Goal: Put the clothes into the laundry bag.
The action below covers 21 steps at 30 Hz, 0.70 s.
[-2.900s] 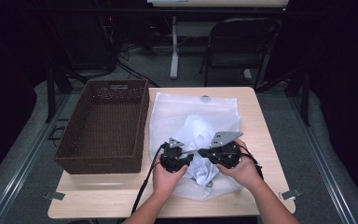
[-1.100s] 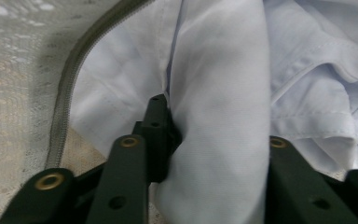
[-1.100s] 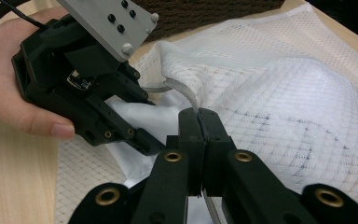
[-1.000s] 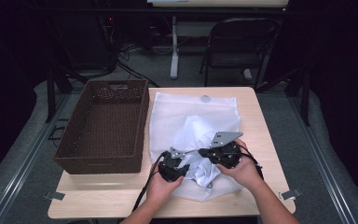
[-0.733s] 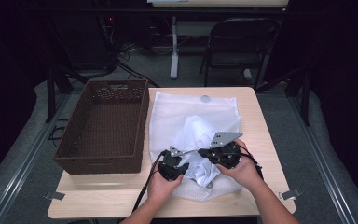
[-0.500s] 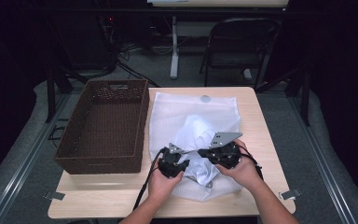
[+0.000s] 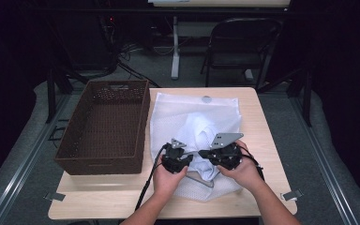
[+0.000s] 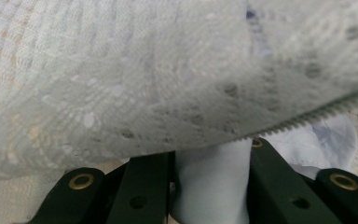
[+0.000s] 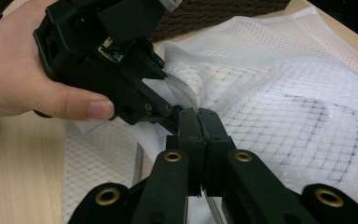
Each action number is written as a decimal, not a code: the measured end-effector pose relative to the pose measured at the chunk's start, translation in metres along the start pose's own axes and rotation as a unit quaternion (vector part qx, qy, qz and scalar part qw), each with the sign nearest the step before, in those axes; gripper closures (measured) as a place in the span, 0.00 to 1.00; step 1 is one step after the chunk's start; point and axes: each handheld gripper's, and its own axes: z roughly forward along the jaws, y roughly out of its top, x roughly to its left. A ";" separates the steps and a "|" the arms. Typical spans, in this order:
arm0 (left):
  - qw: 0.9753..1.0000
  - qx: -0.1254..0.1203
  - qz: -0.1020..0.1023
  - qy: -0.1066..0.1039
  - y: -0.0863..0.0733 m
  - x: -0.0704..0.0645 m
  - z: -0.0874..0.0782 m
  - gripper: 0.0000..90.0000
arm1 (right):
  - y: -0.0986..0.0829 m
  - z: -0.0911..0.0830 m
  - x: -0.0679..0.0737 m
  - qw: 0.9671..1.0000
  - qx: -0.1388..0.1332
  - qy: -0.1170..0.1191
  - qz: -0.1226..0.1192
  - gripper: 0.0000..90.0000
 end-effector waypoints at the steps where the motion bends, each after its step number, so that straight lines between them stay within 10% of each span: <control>1: 1.000 -0.001 0.001 0.002 0.001 0.001 0.000 0.89 | 0.000 0.000 0.000 1.000 0.000 0.000 0.000 0.99; 21: 0.998 -0.040 -0.025 0.044 0.002 0.009 0.009 0.89 | -0.001 0.002 0.000 1.000 0.003 0.000 -0.002 0.99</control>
